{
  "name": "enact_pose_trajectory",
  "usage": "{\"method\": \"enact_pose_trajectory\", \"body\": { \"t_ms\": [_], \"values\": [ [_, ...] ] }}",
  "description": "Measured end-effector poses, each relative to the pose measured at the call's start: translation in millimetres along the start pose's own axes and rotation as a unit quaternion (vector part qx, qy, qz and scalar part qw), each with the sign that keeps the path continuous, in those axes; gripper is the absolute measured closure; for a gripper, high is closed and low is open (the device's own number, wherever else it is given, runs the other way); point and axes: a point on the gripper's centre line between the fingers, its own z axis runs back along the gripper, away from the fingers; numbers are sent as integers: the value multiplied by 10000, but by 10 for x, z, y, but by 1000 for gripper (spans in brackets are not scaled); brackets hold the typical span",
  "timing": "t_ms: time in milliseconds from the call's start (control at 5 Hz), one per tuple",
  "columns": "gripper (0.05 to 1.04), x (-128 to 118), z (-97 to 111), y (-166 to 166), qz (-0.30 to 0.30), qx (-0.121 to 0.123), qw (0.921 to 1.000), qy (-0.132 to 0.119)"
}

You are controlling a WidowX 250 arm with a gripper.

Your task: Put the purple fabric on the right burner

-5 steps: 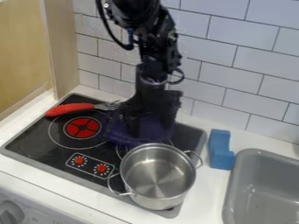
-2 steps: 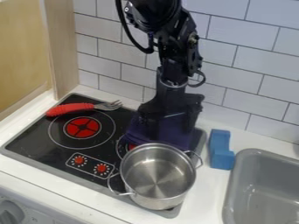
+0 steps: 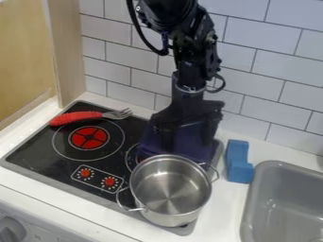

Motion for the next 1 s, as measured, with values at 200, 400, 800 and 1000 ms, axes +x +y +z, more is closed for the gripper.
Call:
{"method": "enact_pose_trajectory", "body": {
  "t_ms": [200, 400, 800, 1000],
  "values": [
    [85, 77, 199, -47, 60, -225, 9996, -185],
    [85, 166, 465, -63, 114, -473, 9976, -487],
    [85, 242, 945, 65, 59, -1094, 9889, -1001],
    [85, 255, 968, 73, 36, -1118, 9883, -1042]
  ]
}}
